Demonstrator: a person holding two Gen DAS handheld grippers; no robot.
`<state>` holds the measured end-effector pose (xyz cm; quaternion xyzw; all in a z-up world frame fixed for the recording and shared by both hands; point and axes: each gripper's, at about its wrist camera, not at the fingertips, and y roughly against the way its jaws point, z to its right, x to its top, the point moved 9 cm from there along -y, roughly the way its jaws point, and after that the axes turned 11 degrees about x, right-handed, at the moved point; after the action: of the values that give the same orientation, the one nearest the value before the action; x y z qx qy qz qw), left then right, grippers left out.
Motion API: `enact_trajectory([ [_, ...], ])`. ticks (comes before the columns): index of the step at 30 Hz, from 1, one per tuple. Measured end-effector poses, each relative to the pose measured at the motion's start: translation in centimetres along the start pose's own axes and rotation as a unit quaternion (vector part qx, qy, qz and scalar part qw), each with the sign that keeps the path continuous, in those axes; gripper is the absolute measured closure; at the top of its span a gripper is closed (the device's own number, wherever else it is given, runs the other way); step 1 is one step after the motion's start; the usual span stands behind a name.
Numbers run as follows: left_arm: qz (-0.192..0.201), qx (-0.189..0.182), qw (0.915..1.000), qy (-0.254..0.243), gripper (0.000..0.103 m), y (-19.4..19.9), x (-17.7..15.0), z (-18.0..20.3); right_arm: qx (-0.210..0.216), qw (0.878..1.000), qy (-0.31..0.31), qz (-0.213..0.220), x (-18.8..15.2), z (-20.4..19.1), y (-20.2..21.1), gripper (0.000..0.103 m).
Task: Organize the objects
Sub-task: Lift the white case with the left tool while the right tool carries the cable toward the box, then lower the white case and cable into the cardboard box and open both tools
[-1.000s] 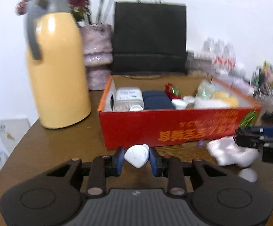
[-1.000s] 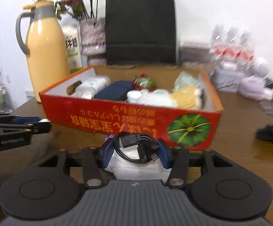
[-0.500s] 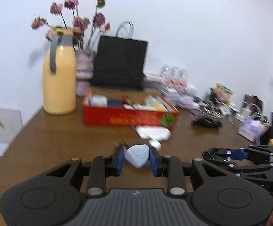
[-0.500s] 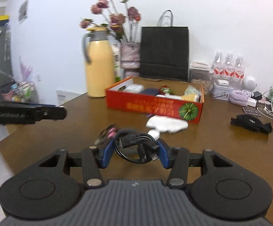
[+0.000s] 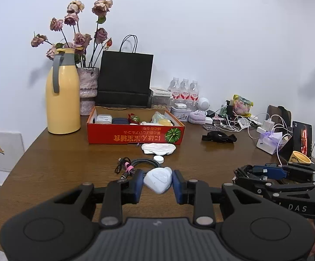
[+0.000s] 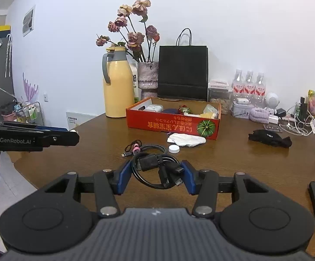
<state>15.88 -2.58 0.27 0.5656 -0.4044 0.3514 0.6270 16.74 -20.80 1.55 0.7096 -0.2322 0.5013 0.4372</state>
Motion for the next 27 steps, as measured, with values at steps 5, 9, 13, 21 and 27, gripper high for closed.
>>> enact_trajectory([
  [5,-0.001,-0.001,1.0,0.0,0.075,-0.2,0.1,-0.1,-0.002,1.0,0.0,-0.002,0.0,0.1,-0.3,0.052],
  [9,-0.009,0.001,1.0,0.0,0.075,-1.1,0.0,-0.2,-0.004,1.0,-0.004,-0.006,0.0,0.6,-1.0,0.052],
  [13,-0.013,0.006,0.9999,-0.005,0.075,-2.5,0.4,-0.6,-0.008,1.0,-0.015,-0.01,0.0,1.6,-2.2,0.052],
  [21,-0.01,0.022,0.999,-0.038,0.075,-10.0,5.2,-2.3,0.003,1.0,-0.013,-0.007,4.7,5.5,-7.9,0.052],
  [27,-0.022,0.011,0.9988,-0.043,0.075,-19.3,10.7,-3.5,0.044,0.999,-0.007,0.003,12.2,9.0,-15.7,0.052],
])
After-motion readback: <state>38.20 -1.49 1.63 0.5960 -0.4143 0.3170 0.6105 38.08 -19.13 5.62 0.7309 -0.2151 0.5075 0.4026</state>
